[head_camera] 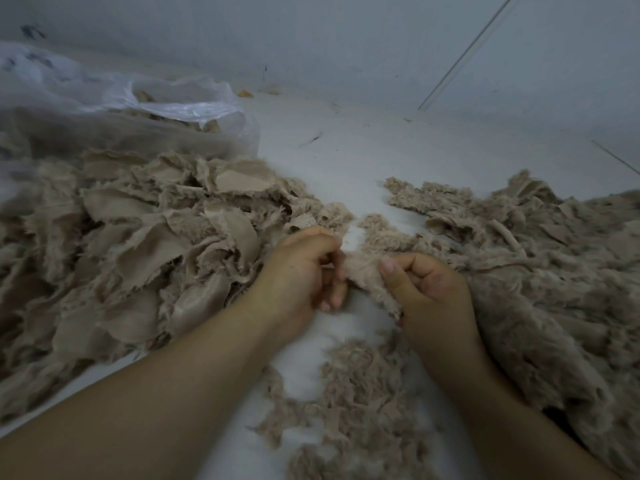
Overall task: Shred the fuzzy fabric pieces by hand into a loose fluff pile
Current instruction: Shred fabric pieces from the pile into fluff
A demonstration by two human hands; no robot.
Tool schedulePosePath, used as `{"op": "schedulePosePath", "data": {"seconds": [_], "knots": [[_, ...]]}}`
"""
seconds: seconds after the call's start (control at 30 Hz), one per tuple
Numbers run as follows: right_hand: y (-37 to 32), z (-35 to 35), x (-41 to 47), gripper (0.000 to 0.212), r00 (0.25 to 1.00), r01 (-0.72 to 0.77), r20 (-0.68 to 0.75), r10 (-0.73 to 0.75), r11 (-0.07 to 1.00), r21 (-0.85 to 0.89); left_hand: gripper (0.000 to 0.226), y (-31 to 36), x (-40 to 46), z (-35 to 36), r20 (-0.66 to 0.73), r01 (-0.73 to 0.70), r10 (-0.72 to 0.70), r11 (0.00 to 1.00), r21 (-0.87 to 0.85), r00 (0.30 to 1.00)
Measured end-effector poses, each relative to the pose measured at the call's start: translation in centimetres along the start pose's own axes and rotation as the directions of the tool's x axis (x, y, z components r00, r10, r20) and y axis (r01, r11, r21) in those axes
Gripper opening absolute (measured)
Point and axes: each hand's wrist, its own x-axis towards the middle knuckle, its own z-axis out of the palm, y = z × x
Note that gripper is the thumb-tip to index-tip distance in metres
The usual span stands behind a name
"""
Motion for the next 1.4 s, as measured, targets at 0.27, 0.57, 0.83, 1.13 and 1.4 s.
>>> {"op": "schedulePosePath", "data": {"seconds": [0.27,0.57,0.83,1.13,1.4], "knots": [[-0.1,0.1,0.1,0.033,0.999,-0.004,0.053,0.005,1.000,-0.019,0.023,-0.4,-0.4,-0.1,0.156,-0.002,-0.043,0.959,0.282,0.987],[0.0,0.0,0.1,0.035,1.000,0.014,-0.004,-0.015,0.998,-0.053,0.031,0.2,0.3,-0.6,0.137,-0.035,0.018,0.992,0.125,0.990],[0.1,0.2,0.2,0.027,0.998,-0.034,-0.059,0.035,0.999,0.011,0.012,0.7,0.5,-0.5,-0.156,-0.284,0.299,0.952,0.116,0.941],[-0.2,0.3,0.3,0.020,0.987,-0.048,-0.153,0.053,0.998,0.037,0.031,-1.2,0.7,-0.8,-0.020,-0.227,0.382,0.589,0.776,0.924],[-0.1,0.6,0.1,0.019,0.993,-0.080,-0.089,0.082,0.997,0.021,0.015,-1.4,0.4,-0.1,0.235,-0.363,0.383,0.306,0.880,0.893]]}}
